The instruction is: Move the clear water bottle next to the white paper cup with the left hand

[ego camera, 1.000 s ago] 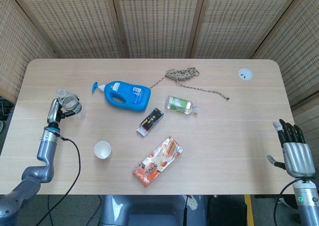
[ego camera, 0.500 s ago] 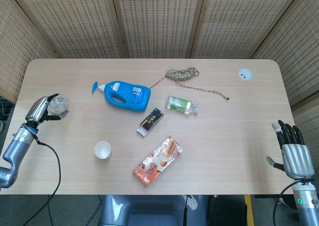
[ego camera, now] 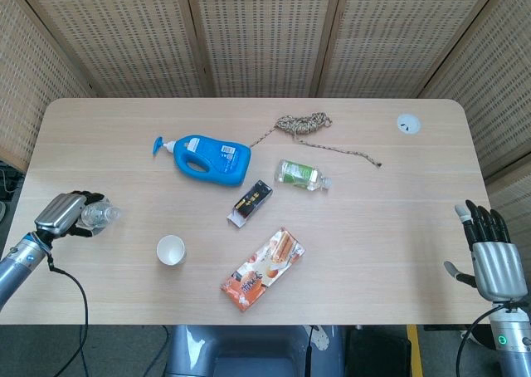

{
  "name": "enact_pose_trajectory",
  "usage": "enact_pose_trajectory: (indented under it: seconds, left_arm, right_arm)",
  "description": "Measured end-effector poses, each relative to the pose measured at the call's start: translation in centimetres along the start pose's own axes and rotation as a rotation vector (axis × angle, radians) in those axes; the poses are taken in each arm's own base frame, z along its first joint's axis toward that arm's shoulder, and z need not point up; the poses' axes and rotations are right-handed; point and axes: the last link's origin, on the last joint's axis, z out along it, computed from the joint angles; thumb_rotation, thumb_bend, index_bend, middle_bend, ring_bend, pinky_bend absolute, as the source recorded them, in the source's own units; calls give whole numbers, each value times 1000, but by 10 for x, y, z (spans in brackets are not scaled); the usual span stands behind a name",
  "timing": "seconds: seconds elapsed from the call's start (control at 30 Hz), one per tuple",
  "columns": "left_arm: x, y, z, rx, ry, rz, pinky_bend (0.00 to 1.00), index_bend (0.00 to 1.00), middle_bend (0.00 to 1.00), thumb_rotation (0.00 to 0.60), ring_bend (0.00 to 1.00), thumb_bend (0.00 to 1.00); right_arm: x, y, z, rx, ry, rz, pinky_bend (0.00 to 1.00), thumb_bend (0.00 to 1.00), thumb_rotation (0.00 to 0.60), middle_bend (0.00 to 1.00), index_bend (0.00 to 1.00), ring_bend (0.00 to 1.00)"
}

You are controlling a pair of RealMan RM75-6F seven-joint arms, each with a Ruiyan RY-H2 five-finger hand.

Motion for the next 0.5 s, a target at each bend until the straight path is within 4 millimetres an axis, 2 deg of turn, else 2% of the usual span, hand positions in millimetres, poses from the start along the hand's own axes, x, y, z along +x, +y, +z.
enact_pose_trajectory:
  seconds: [0.27,0.5]
  left_arm:
    - [-10,11,1,-33,-54,94,443,561,492,600,346,553]
    - [-13,22,11,-49,-105,172,443,561,492,600,346,552]
  right_arm:
    - [0,2,0,-8,2,0,0,0,600,0,0,0]
    - [0,-1,-2,-2,3,-10,0,0,600,0,0,0]
